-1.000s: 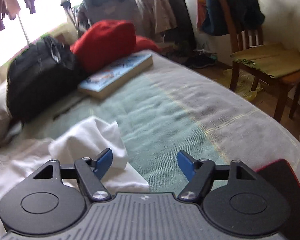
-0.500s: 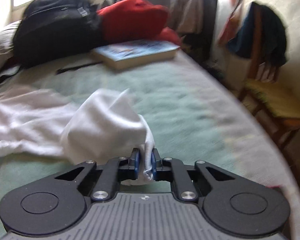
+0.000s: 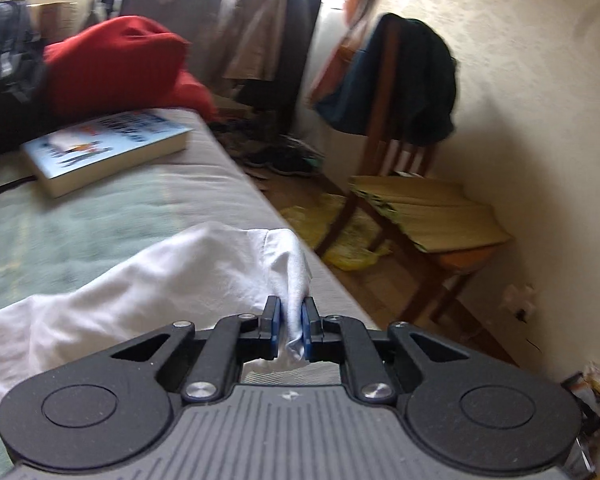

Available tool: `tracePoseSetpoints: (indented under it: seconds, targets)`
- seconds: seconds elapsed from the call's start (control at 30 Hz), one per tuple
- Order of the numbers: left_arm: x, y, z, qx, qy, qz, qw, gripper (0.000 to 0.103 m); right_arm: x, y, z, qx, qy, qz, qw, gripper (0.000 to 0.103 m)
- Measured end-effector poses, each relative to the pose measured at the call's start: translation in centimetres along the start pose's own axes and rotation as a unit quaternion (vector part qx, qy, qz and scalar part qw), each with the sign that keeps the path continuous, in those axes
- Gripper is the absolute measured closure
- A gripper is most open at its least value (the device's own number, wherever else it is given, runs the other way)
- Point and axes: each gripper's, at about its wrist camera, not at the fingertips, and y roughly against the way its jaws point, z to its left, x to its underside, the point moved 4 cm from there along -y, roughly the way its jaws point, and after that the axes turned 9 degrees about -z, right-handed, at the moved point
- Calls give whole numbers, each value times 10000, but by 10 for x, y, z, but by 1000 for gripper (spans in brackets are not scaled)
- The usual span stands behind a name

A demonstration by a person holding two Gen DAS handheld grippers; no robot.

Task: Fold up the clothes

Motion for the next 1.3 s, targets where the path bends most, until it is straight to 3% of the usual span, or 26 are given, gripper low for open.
tracePoseSetpoints:
  seconds: [0.1, 0.17, 0.2, 0.33, 0.37, 0.47, 0.53, 0.63, 0.77, 0.93, 1.13, 1.2, 1.23, 1.27, 1.3]
  targets:
    - [0, 0, 2, -4, 20, -8, 10000, 10, 2, -7, -12, 271, -142, 224, 9993, 88]
    - [0, 0, 4, -3, 25, -9, 10000, 10, 4, -10, -15, 369, -216, 389, 9983, 81]
    - [0, 0, 5, -3, 30, -8, 10000, 10, 5, -8, -15, 424, -211, 394, 9981, 76]
    - [1, 0, 11, -3, 93, 5, 10000, 10, -3, 9, 2, 319, -14, 156, 9994, 73]
    - [1, 0, 12, -3, 108, 8, 9999, 10, -8, 14, 10, 200, 9, 86, 9998, 72]
    - [1, 0, 18, 10, 200, 12, 9998, 10, -25, 29, 41, -805, -136, -52, 9966, 65]
    - [2, 0, 23, -19, 223, 25, 9997, 10, -33, 37, 71, -1825, -353, 12, 9826, 64]
    - [3, 0, 30, 27, 210, 57, 9998, 10, -42, 46, 127, -3085, -373, 129, 9504, 64]
    - [5, 3, 46, 50, 278, 58, 9996, 10, -48, 54, 216, -3958, 362, 173, 9174, 64]
    - [9, 1, 71, -125, 514, 87, 9986, 10, -54, 44, 306, -4481, 1116, 246, 8866, 64]
    - [19, -7, 99, -323, 787, 159, 9962, 10, -39, 17, 368, -4337, 1999, 605, 8765, 64]
    - [23, -10, 106, -349, 873, 183, 9954, 10, -35, 15, 372, -4416, 2116, 627, 8696, 65]
    - [25, -11, 110, -356, 915, 197, 9950, 10, -33, 18, 372, -4477, 2151, 618, 8657, 69]
    - [27, -13, 113, -361, 951, 212, 9946, 10, -32, 20, 373, -4538, 2186, 609, 8618, 88]
    - [28, -15, 115, -362, 971, 230, 9944, 10, -30, 24, 375, -4536, 2333, 552, 8584, 96]
